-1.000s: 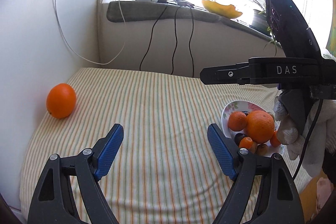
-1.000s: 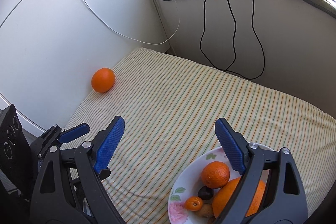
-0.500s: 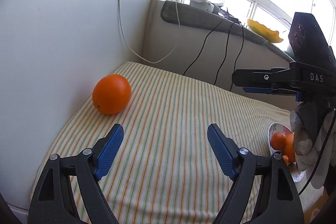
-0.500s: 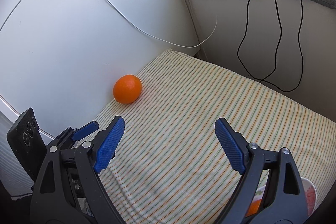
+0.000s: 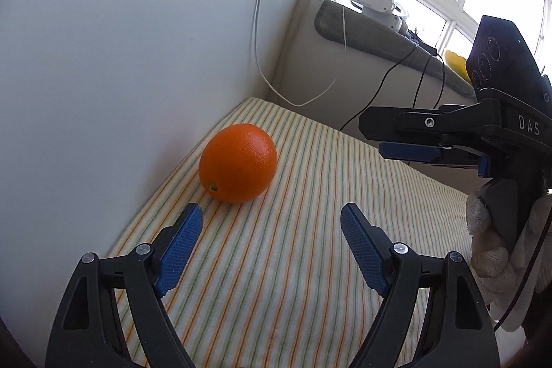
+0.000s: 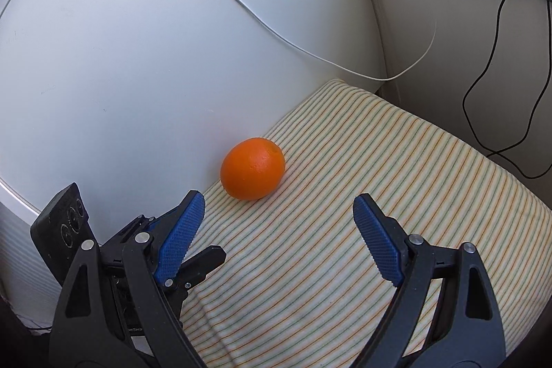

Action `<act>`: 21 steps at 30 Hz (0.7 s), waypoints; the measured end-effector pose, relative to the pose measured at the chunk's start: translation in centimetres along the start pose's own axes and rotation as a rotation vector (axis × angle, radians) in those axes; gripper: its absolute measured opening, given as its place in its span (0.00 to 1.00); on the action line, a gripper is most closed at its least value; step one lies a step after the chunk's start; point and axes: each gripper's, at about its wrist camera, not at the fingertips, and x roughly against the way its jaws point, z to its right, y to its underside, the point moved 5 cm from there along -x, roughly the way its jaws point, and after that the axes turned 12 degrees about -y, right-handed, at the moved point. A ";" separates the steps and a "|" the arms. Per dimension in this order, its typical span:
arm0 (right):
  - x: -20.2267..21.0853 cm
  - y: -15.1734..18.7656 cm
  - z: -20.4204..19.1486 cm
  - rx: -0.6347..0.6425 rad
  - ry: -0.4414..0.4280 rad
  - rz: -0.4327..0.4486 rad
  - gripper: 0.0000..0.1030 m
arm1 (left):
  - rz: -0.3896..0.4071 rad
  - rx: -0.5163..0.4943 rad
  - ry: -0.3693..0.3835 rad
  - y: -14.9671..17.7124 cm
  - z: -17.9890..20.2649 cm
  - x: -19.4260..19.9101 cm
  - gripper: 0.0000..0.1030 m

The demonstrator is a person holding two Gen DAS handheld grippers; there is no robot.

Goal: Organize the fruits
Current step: 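Move both open tools away from the plate toward the lone large orange, then close the right tool around the large orange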

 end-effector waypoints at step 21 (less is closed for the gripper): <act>-9.3 -2.2 2.5 -0.112 -0.175 -0.059 0.84 | -0.031 0.023 -0.053 -0.7 -0.4 -3.8 0.78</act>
